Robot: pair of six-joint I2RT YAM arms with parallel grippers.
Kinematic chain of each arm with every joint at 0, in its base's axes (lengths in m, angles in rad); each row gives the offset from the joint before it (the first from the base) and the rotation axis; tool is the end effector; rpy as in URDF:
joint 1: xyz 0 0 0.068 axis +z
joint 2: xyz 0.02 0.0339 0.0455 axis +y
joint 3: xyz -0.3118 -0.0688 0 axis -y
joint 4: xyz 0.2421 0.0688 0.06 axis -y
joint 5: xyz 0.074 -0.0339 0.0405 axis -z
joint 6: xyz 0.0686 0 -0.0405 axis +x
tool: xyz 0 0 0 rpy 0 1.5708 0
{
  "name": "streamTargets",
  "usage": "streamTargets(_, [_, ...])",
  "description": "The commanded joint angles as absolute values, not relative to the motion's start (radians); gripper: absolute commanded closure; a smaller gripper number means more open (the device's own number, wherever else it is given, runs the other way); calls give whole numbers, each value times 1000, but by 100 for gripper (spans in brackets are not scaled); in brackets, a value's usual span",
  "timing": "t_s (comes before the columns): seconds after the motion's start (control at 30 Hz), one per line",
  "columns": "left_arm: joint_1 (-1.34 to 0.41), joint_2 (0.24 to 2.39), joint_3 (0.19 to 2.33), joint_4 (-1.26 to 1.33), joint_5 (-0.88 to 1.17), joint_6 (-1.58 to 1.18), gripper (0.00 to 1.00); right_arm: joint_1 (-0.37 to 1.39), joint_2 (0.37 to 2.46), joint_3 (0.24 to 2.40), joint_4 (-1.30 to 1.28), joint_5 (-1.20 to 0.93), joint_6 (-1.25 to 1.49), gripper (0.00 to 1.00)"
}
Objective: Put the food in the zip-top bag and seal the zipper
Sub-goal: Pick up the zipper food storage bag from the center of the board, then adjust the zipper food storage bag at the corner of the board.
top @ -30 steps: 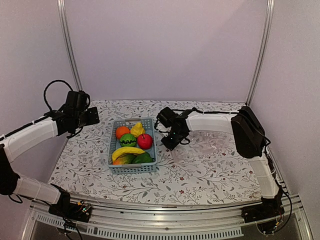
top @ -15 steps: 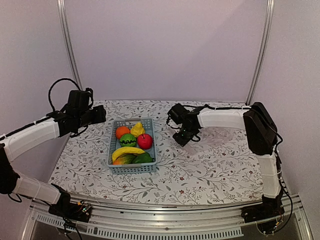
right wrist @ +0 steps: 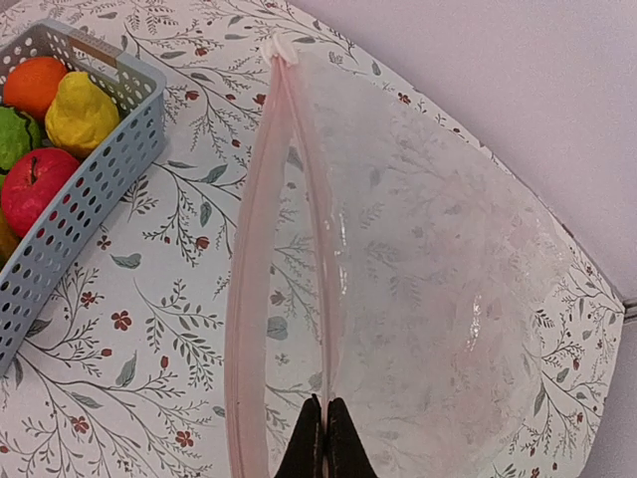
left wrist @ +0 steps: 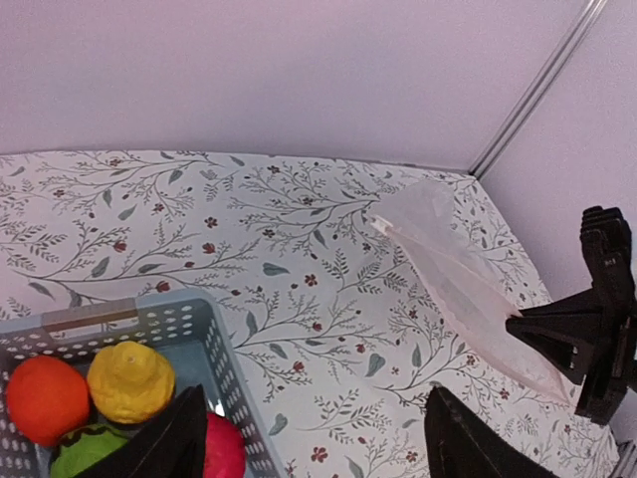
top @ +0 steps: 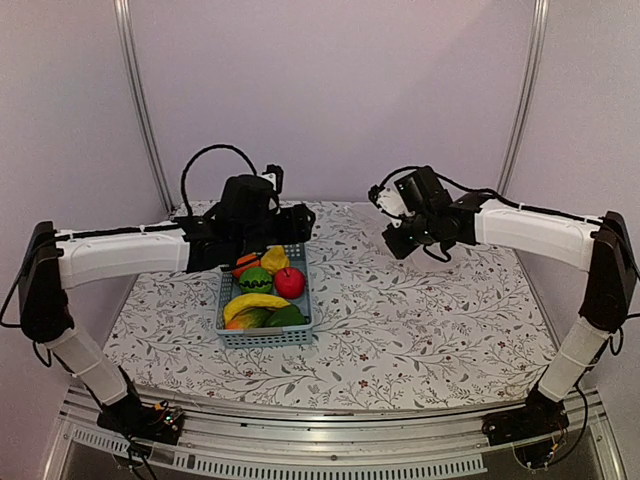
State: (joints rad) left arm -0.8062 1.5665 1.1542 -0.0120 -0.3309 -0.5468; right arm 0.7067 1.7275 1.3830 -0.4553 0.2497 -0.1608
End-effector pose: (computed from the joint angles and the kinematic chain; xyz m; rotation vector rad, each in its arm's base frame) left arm 0.2868 -0.2668 0.3261 0.0449 2.0119 -0.5481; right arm 0.3264 0.2564 0.2954 -0.8739 2.1700 -0.0268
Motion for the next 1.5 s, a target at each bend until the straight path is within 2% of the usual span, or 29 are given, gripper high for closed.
streamTargets(0.0, [-905, 1723, 1266, 148, -358, -670, 25, 705, 1621, 1278, -291, 218, -207, 100])
streamTargets(0.3, [-935, 1959, 1467, 226, -244, -825, 28, 704, 1554, 1228, -249, 188, -217, 100])
streamTargets(0.53, [-930, 2044, 1530, 178, -245, -898, 38, 704, 1528, 1221, -245, 185, -201, 100])
streamTargets(0.63, [-929, 2070, 1535, 186, -238, -913, 51, 704, 1523, 1220, -238, 203, -208, 100])
streamTargets(0.83, [-925, 2087, 1529, 202, -237, -913, 88, 693, 1551, 1234, -213, 394, -231, 100])
streamTargets(0.9, [-926, 2085, 1524, 200, -247, -904, 96, 673, 1557, 1248, -211, 446, -234, 100])
streamTargets(0.97, [-925, 2079, 1518, 197, -256, -892, 100, 650, 1557, 1262, -212, 470, -235, 100])
streamTargets(1.07, [-926, 2077, 1520, 198, -260, -862, 100, 631, 1550, 1274, -224, 463, -240, 100])
streamTargets(1.27, [-937, 2083, 1548, 245, -235, -749, 98, 630, 1550, 1281, -296, 279, -240, 100])
streamTargets(1.3, [-937, 2088, 1562, 252, -214, -725, 90, 630, 1547, 1280, -297, 268, -233, 100])
streamTargets(1.37, [-935, 2095, 1588, 244, -190, -689, 65, 626, 1543, 1285, -294, 282, -235, 100])
streamTargets(1.4, [-935, 2090, 1592, 245, -178, -667, 57, 616, 1543, 1290, -292, 295, -241, 100])
streamTargets(1.47, [-935, 2065, 1587, 254, -153, -615, 46, 586, 1546, 1303, -290, 297, -251, 100])
